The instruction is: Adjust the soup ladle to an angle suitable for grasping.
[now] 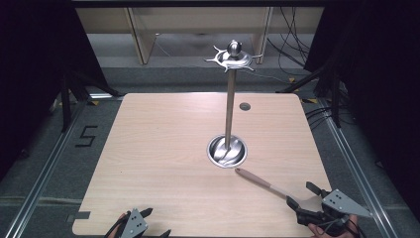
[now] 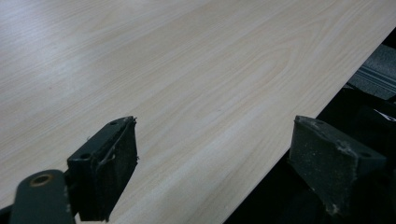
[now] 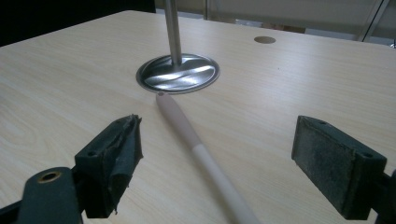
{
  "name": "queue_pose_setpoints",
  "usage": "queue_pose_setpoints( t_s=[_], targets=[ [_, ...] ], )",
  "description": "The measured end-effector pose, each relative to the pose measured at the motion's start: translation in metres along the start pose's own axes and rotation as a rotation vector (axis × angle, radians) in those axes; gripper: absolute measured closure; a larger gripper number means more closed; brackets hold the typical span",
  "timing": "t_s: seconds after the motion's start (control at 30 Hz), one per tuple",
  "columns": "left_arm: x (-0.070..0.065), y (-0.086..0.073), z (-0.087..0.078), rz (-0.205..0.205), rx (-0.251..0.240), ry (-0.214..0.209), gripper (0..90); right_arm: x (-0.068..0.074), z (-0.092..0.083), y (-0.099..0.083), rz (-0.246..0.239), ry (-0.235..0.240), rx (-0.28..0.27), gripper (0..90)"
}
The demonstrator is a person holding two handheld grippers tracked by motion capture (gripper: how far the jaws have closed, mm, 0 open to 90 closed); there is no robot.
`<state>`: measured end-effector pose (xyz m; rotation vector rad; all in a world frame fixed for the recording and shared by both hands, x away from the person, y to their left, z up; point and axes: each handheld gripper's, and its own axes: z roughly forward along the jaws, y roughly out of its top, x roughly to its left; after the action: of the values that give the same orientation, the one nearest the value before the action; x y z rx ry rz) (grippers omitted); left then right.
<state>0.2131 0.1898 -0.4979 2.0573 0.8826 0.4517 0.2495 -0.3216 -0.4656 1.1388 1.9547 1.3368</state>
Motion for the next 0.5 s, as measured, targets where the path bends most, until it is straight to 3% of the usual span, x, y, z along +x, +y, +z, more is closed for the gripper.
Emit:
queue_pose_setpoints(
  t_s=[0.13,0.17,0.2,0.3,0.33,0.47,0.5],
  targets=[
    [-0.0019,-0.0003,0.0009,-0.02,-0.02,-0.01,14.8,0.0026,0.0,-0.0008,0.029,-0.001,0.007,17.0],
    [-0.0008,0.0,0.0003,-0.004,-0.005,-0.003,14.8,0.0019,0.0018,-0.0005,0.013,0.008,-0.009,17.0],
    [-0.0025,-0.0003,0.0014,-0.029,-0.028,-0.01,14.8,0.0008,0.0019,-0.0004,-0.004,0.008,0.0,17.0],
    [-0.0014,0.0005,-0.0006,-0.016,-0.004,-0.015,14.8,0.0013,0.0025,-0.001,-0.006,0.006,-0.003,17.0],
    [-0.0015,0.0003,-0.0003,-0.011,-0.012,-0.01,14.8,0.0034,0.0015,-0.0005,0.02,0.007,0.009,17.0],
    [-0.0019,0.0003,-0.0001,-0.012,-0.013,-0.008,14.8,0.004,0.0016,-0.0004,0.02,0.009,0.015,17.2],
    [-0.0021,0.0002,0.0002,-0.016,-0.013,-0.008,14.8,0.0016,0.0035,-0.0002,-0.023,0.017,0.002,17.3]
  ],
)
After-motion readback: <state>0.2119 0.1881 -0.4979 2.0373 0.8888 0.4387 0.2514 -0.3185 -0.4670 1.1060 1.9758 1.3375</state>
